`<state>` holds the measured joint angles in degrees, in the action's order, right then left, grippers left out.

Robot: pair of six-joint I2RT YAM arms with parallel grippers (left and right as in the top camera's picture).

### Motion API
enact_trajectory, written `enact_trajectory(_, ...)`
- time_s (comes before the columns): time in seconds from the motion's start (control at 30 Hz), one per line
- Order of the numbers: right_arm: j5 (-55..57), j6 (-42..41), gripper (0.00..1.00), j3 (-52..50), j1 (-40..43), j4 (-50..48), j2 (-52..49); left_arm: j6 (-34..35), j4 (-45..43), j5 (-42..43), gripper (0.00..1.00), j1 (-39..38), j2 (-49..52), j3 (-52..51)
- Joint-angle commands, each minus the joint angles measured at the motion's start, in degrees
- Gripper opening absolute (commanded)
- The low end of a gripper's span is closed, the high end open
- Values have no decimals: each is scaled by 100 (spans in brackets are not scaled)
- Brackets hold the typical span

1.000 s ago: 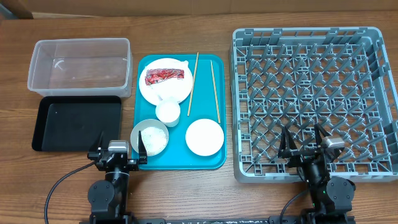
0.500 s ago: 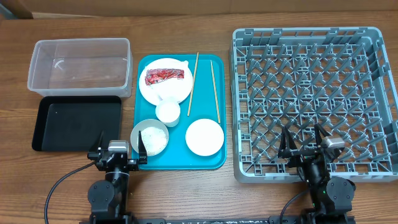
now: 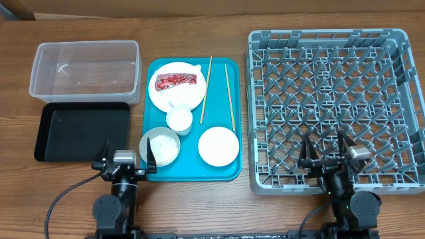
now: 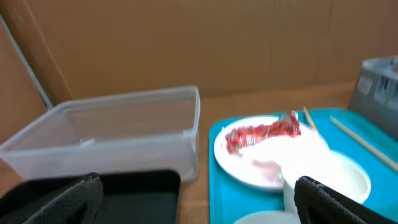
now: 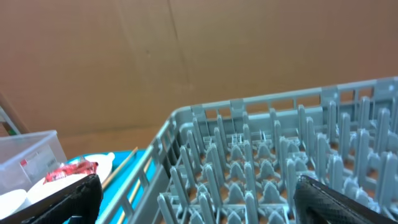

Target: Sort waste into correct bins and load items into the dishwasher

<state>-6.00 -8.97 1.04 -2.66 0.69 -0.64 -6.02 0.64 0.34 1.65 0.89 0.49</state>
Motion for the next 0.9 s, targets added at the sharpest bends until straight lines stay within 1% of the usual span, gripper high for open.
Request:
enact_trajectory(0.0,-337,4,100,-55,15,-245,48,481,-352,83,100,59,-63,-22)
enact_trajectory(0.03,-466,4,100,-33,15,-284,48,538,-459,149,100,59,-63,-13)
enact_trajectory(0.3,-481,50,100,485,15,-254,48,470,-433,411,100,59,-55,284)
enact_trajectory(0.4,-481,57,100,944,15,22,48,450,-341,420,100,59,149,625)
enact_trajectory(0.47,-483,251,100,1202,15,229,48,450,-345,422,100,59,461,876)
enact_trajectory(0.6,-483,350,100,1740,15,704,20,450,-321,599,100,59,1611,1622)
enact_trajectory(0.67,-483,350,100,1926,15,811,-61,448,-26,723,100,59,2402,2293)
enact_trajectory(0.8,-481,350,100,2249,15,1038,-337,352,769,758,100,57,3506,3528)
enact_trajectory(0.87,-481,350,100,2518,15,1213,-647,50,1443,1008,100,57,4245,4489)
